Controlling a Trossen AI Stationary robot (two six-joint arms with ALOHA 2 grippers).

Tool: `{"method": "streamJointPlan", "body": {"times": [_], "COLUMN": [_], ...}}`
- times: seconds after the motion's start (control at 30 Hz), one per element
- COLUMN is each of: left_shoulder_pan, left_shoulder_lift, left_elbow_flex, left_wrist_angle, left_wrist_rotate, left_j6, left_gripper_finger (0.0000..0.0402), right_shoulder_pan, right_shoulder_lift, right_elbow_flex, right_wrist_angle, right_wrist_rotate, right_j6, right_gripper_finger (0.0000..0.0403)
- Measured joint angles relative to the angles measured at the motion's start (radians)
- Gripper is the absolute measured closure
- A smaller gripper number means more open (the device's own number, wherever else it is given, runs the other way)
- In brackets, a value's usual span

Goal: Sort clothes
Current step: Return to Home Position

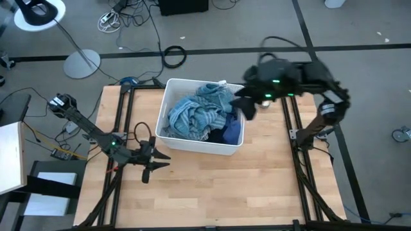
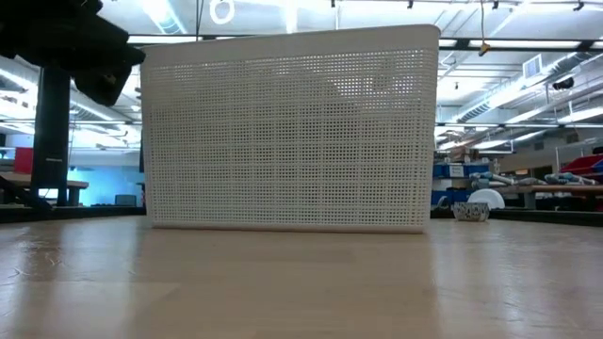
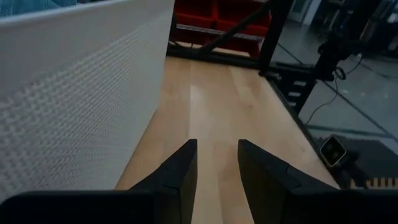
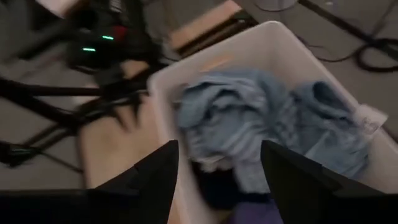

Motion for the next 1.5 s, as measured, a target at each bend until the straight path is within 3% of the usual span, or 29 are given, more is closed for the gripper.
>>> {"method": "streamJointPlan", "body": {"times": [0.27,0.43,0.63,0.9,1.1,1.37,1.5], "left_shoulder_pan": [0.005,0.055,0.232,0.511,0.581,0.585,0.586], "left_shoulder_lift": [0.000,0.004,0.004,-0.001,-0.040,-0.283,-0.383], "left_elbow_flex": [0.000,0.000,0.000,0.000,-0.004,-0.248,-0.249], "left_wrist_angle": [0.055,-0.028,-0.091,-0.050,-0.019,0.242,0.129], "left_wrist_rotate": [0.002,0.092,0.147,0.418,0.471,0.414,0.398], "left_j6": [-0.027,-0.033,-0.014,0.133,0.180,0.176,0.214], "left_gripper_finger": [0.0280,0.0280,0.0280,0.0280,0.0280,0.0280,0.0280], "right_shoulder_pan": [0.150,0.205,0.224,0.224,0.234,0.336,0.456], "right_shoulder_lift": [-0.141,-0.177,-0.178,-0.154,-0.146,-0.146,-0.151], "right_elbow_flex": [0.001,0.001,0.000,0.000,0.000,0.000,-0.026], "right_wrist_angle": [0.030,0.030,0.030,0.014,-0.028,-0.084,-0.102], "right_wrist_rotate": [-0.016,-0.027,-0.026,-0.027,-0.039,0.061,0.240], "right_j6": [0.111,0.147,0.171,0.166,0.166,0.166,0.150], "right_gripper_finger": [0.0172,0.0172,0.0172,0.0173,0.0172,0.0173,0.0173]}}
